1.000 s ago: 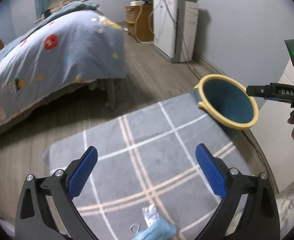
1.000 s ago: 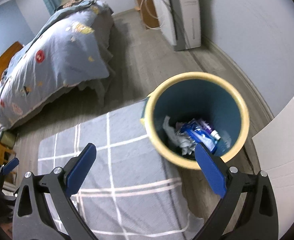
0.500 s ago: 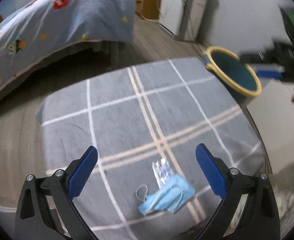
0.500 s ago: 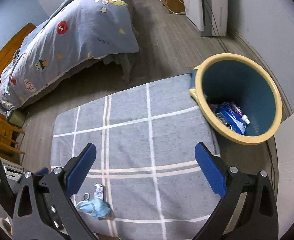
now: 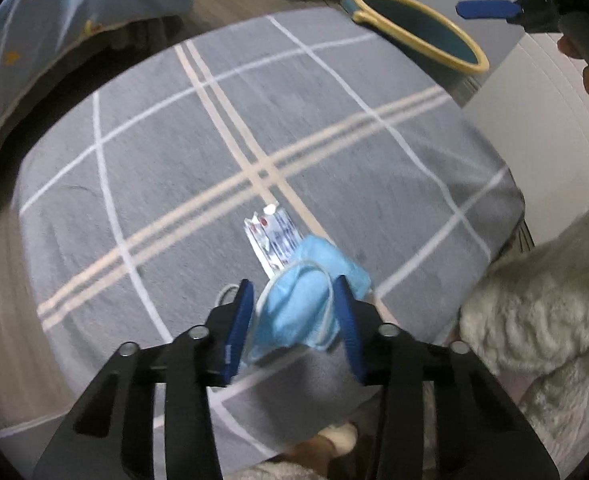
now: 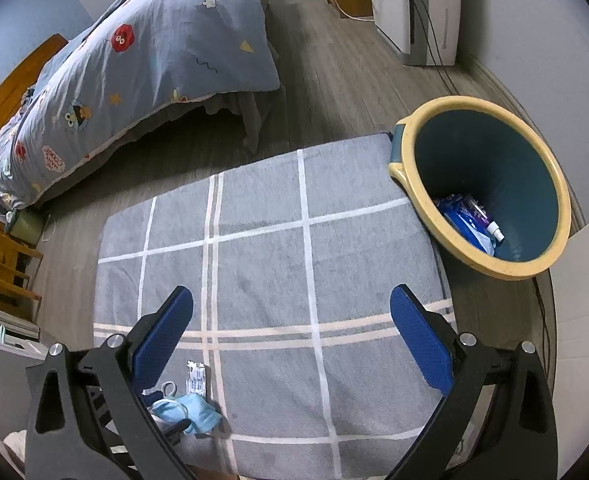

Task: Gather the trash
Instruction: 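Grasp the blue face mask with the left tool while the right tool grasps the white sachet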

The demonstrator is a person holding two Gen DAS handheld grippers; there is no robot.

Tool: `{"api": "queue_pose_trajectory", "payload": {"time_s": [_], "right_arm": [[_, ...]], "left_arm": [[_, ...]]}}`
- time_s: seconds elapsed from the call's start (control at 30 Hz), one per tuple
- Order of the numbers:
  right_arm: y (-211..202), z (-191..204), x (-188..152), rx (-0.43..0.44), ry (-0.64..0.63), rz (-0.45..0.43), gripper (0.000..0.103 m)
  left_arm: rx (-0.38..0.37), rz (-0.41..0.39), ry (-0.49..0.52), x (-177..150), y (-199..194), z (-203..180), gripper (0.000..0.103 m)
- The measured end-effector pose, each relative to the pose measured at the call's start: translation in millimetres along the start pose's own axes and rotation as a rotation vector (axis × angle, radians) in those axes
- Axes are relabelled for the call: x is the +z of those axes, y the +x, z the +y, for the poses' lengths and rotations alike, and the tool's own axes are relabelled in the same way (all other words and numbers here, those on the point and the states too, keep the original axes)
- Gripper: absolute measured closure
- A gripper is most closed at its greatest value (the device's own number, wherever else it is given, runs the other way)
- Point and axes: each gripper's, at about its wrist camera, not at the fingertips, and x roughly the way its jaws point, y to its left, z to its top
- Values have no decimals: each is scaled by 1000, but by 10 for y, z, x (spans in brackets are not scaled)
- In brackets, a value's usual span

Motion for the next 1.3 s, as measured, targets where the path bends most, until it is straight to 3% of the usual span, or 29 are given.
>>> {"api": "queue_pose_trajectory", "payload": {"time_s": [0.07,0.13,0.4,0.73,0.93,1.1,1.2,1.3], "right_arm": [[38,9,-53,6,0,19,6],[61,29,-109,3,-9,31,6],[148,248,-340,1,-75,63,6],[478,591,-585,-14,-166,123,6],[703,801,-654,-9,-210,171,6],[874,1039,-672,-36,-305,171,6],[1033,1216,-704,-34,-379,182,12],[1225,1345,-751,-9,-377,218,17]], "left_arm": [[-6,21,5,-15,38,-21,71],[-8,36,18,-22,67,-30,96],[48,-62,-31,74,-190,111,98],[77,-137,-213,184,-381,662,98],[-9,-211,-341,191,-574,988,98],[13,-233,-383,203,-646,1151,98],[63,-230,-377,213,-673,1246,98],[67,-231,-410,203,-681,1377,98]]}}
